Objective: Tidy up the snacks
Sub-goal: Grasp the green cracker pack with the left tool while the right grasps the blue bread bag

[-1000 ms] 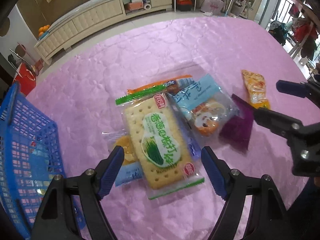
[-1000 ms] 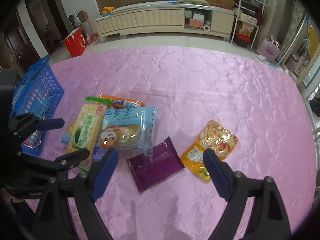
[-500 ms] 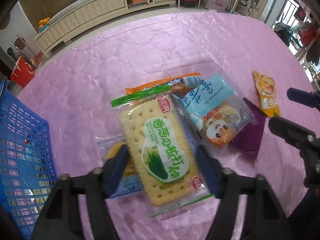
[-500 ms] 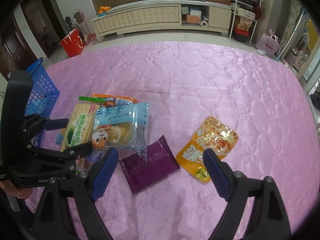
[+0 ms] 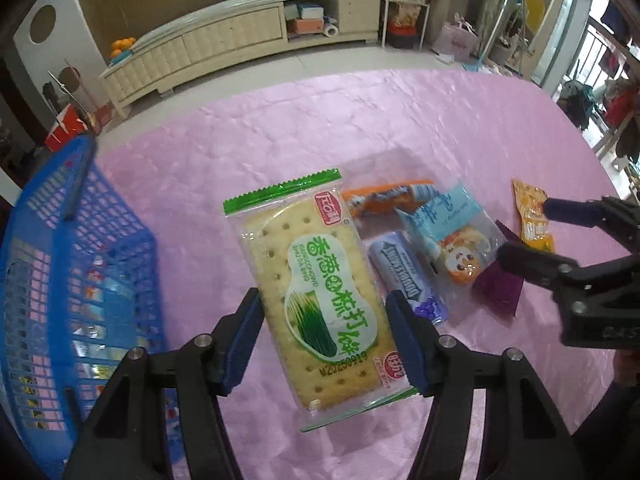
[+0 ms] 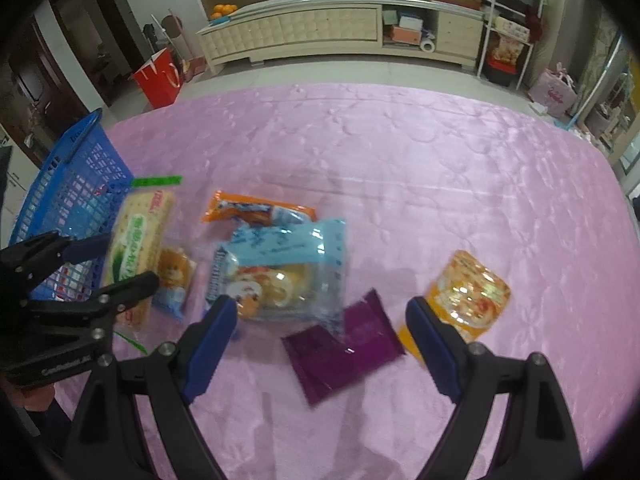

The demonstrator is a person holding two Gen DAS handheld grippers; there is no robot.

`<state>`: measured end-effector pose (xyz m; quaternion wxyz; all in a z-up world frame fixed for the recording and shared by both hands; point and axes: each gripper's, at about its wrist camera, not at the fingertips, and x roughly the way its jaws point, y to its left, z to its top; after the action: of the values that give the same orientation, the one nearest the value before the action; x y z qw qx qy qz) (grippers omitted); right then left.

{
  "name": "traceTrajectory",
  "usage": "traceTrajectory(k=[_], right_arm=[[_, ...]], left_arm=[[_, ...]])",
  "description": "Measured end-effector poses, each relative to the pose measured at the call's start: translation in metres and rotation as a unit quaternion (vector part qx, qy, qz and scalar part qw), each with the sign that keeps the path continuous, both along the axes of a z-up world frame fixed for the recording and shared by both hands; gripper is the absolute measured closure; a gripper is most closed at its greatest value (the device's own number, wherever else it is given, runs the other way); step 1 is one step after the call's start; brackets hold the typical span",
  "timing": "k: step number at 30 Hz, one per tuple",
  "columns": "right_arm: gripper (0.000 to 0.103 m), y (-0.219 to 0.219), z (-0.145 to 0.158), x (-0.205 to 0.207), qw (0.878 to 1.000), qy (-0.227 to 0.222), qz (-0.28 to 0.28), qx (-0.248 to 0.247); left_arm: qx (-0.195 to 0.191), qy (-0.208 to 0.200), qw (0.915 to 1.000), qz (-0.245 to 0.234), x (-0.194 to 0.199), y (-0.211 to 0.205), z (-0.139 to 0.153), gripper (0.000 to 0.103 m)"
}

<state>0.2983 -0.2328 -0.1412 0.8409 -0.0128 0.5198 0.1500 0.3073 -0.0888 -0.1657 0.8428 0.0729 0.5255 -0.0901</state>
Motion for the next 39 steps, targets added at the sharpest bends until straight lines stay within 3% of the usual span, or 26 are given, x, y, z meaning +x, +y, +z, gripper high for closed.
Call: traceTrajectory(k=[4,15,20,24,32,39], right_arm=[[0.014,0.014,-0.006,0.007,1.000,0.016,0.016,0.008],[0.014,0.050,-0.030,0.031,0.998,0.050,0.035,-0.034],[0.015,0.050,-0.039,0.036,0.998,0.044,0.030,-0.044],[0.028,0.041,-0.043,0.043,0.997,0.044,0.020,-0.052],[0.035,0.026,-0.027,0.027,0.999,0.014,0.021,-0.026],[0.035,0.026,0.016,-0.005,0.999,-0.025,0.030,-0.028]], left_arm=[[-0.002,-0.002,1.0000,0.008,-0.003,0.012,0.006,0.043],[0.000,0.003,0.9999,0.014,-0.001,0.022,0.002,0.043],[0.001,0.005,0.9999,0.014,-0.001,0.022,0.001,0.043],[-0.002,0.006,0.9999,0.015,-0.003,0.022,0.000,0.043],[-0.009,-0.006,0.9999,0.009,-0.011,0.022,0.013,0.043],[-0.021,-0.042,0.9989,0.005,-0.034,0.028,0.050,0.043]])
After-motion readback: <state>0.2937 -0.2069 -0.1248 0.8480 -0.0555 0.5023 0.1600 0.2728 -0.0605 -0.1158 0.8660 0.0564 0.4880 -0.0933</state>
